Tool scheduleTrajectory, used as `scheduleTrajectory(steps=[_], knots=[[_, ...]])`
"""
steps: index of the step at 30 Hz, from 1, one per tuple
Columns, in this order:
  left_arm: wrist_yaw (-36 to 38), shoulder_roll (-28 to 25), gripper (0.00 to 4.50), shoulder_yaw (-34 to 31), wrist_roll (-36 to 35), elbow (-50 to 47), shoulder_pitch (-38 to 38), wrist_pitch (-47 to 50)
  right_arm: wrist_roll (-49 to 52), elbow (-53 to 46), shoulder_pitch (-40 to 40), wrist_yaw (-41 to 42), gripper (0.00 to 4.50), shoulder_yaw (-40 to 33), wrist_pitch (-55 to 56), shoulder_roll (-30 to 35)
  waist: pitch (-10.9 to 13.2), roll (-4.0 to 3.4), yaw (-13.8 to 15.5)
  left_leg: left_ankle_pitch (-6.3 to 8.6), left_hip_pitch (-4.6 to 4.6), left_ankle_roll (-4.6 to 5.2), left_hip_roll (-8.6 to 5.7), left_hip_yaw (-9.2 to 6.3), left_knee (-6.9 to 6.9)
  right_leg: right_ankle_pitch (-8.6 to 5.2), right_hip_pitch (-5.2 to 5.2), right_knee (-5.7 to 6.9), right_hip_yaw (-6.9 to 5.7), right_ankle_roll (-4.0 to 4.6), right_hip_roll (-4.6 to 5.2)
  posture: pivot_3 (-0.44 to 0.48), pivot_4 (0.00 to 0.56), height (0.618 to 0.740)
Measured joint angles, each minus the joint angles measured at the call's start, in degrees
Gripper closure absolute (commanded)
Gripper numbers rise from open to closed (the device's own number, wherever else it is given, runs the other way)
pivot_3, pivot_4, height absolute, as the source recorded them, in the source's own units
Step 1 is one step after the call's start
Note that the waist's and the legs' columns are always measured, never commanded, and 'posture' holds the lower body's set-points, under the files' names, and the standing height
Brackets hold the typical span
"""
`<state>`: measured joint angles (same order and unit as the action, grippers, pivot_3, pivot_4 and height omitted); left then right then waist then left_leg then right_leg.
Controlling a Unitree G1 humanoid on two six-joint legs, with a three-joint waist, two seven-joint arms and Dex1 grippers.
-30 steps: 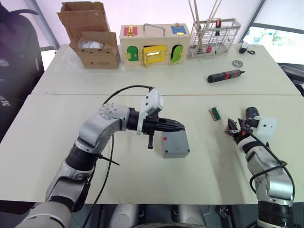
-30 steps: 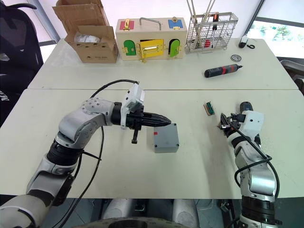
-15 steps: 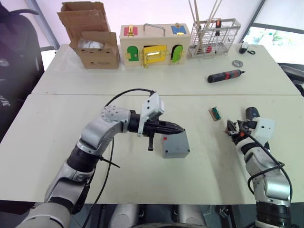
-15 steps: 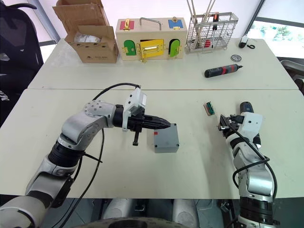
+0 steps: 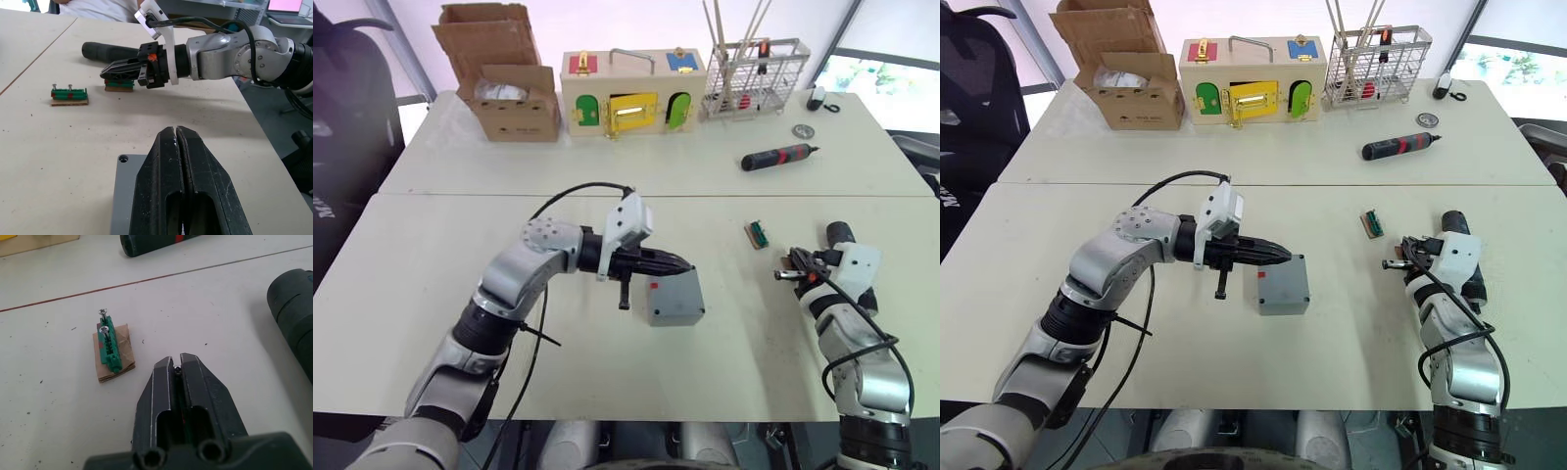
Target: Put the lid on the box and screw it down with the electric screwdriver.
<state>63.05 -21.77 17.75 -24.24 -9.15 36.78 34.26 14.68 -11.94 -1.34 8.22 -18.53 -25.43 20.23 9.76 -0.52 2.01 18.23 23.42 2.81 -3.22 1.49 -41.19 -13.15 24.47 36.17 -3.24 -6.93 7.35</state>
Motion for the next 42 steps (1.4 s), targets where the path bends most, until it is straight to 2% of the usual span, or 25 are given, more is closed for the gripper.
scheduleTrajectory(steps=[13,25,30,34,37,42], knots=[[0.0,-0.02,4.5,0.03,0.06,0.01,0.0,-0.12,0.24,-1.1,0.0,-0.81,4.47,-0.05,-1.03,0.0,0.0,0.0,-0.01,0.0,0.0,0.0,0.0,0.0,0.0,0.0,0.0,0.0,0.0,0.0,0.0,0.0,0.15,0.694],[0.06,-0.08,4.5,0.87,0.26,0.69,0.01,-1.32,2.61,-10.74,-2.68,-2.33,4.47,-2.69,-7.4,1.33,0.0,0.0,0.06,0.0,0.0,0.0,0.0,0.0,0.01,0.0,0.01,0.0,0.01,0.0,0.0,0.0,0.15,0.694],[0.62,-3.2,4.5,0.53,1.25,3.22,0.65,-2.19,8.14,-18.68,-3.99,2.17,4.47,-2.61,-12.53,5.53,0.01,-0.01,-0.09,0.01,0.0,0.01,0.04,0.0,0.06,0.0,0.06,0.0,0.0,0.0,-0.04,0.0,0.15,0.694],[2.22,-7.53,4.5,-0.63,2.62,4.88,1.2,-4.16,15.18,-25.46,-4.84,7.54,4.47,-0.04,-17.43,8.25,0.02,0.0,-0.19,0.01,0.0,0.03,0.06,0.0,0.09,0.0,0.06,-0.04,0.0,0.0,-0.05,0.0,0.15,0.694],[3.61,-10.7,4.5,-0.89,3.38,5.73,0.62,-5.09,20.71,-28.93,-6.0,10.4,4.47,5.25,-21.79,8.32,0.02,0.0,-0.43,0.02,0.0,0.03,0.07,-0.02,0.09,0.0,0.06,-0.03,0.0,0.01,-0.03,0.0,0.15,0.694],[3.81,-11.37,4.5,-1.43,3.48,5.42,-0.79,-4.81,23.4,-30.1,-6.81,10.73,4.47,10.62,-24.52,8.03,0.03,0.02,0.24,0.06,0.03,0.11,0.02,-0.03,0.03,0.0,0.03,-0.07,0.0,0.01,0.02,0.0,0.15,0.694]])
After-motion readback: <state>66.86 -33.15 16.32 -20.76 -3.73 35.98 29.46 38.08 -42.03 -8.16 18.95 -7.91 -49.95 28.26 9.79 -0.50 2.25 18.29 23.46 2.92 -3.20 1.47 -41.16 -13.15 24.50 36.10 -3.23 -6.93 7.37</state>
